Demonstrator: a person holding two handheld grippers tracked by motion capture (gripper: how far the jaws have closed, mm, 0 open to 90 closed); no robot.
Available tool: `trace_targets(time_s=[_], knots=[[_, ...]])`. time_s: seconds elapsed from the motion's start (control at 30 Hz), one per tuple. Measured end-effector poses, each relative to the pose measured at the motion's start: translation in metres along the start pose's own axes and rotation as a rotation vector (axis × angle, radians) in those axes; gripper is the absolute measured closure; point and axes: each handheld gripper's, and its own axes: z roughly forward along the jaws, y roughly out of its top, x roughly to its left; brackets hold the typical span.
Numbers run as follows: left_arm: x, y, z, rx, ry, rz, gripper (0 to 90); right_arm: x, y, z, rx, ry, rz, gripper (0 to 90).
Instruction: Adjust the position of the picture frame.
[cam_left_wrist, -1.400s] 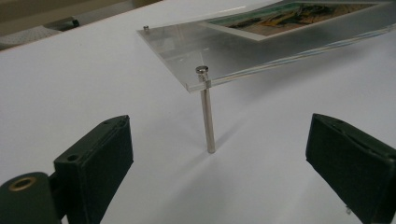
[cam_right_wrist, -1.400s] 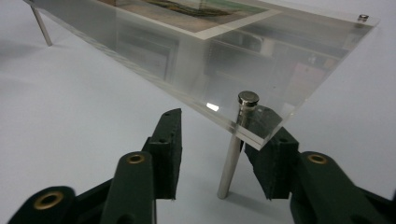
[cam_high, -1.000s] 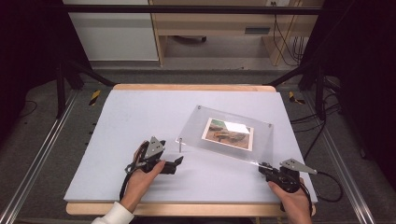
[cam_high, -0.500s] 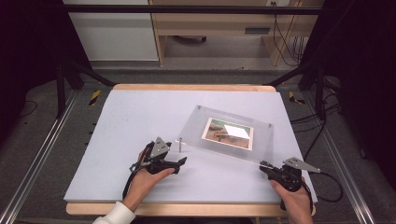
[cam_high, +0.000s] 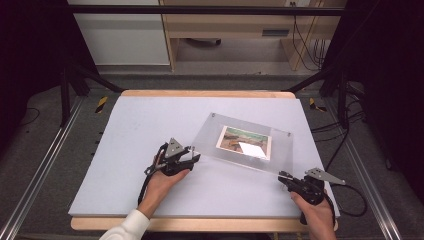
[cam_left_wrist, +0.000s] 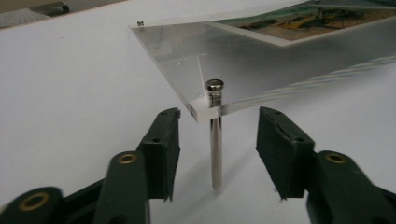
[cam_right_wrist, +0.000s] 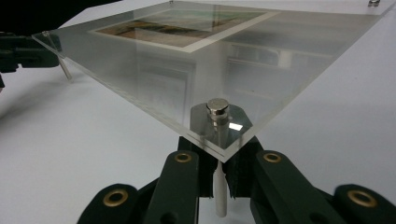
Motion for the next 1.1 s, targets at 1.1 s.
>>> trace_targets(time_s=[1.1], knots=[[0.0080,0.0056,0.0075,-0.066,-0.071,-0.103,83.7,-0.0002,0.0020,-0.0010,-0.027,0.004,0.011,83.1]])
